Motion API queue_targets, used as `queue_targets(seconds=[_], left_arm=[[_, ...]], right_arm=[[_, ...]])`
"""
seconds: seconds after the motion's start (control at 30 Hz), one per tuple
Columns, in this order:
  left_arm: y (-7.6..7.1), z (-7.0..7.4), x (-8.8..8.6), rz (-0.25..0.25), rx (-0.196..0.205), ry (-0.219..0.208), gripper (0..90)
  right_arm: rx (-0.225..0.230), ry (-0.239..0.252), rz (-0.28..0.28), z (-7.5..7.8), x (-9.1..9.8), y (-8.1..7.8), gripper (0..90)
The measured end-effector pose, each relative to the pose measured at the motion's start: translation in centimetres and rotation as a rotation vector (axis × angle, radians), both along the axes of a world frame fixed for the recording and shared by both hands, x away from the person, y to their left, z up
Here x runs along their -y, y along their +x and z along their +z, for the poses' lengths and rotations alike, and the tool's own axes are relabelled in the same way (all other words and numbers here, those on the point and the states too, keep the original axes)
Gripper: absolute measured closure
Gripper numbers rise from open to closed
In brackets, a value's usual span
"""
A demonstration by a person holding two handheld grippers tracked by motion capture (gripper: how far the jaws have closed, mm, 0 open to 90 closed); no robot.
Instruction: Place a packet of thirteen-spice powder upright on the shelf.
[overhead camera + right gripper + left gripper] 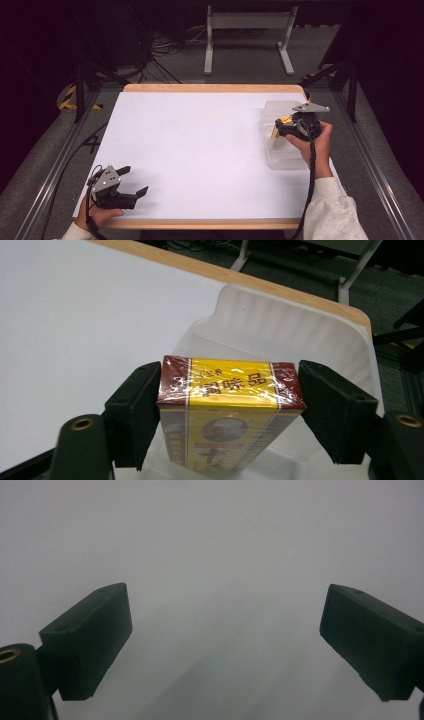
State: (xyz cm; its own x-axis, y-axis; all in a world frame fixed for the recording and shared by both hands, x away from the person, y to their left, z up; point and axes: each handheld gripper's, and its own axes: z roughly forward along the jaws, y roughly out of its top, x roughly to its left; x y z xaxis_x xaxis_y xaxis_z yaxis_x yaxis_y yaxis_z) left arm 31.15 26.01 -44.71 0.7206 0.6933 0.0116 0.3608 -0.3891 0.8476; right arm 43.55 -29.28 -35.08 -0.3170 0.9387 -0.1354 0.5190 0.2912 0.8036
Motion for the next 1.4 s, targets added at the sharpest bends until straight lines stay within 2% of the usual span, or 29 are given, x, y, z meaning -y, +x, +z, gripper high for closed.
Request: queue_targets(seconds=[0.27,0.6,1.4], left_arm=[[0.0,0.0,0.1,-0.005,-0.002,0.014,7.3],[0.0,0.0,0.1,-0.001,-0.004,0.011,7.2],[0.0,-0.1,0.2,-0.008,-0.001,0.026,7.3]], right_arm=[[-0.019,-0.017,0.011,-0.3,0.2,-0.3,26.6],[-0.044,-0.028,0.019,-0.8,0.3,-0.4,24.6],[-0.04,-0.029,0.052,-0.7,0.6,-2.0,24.5]])
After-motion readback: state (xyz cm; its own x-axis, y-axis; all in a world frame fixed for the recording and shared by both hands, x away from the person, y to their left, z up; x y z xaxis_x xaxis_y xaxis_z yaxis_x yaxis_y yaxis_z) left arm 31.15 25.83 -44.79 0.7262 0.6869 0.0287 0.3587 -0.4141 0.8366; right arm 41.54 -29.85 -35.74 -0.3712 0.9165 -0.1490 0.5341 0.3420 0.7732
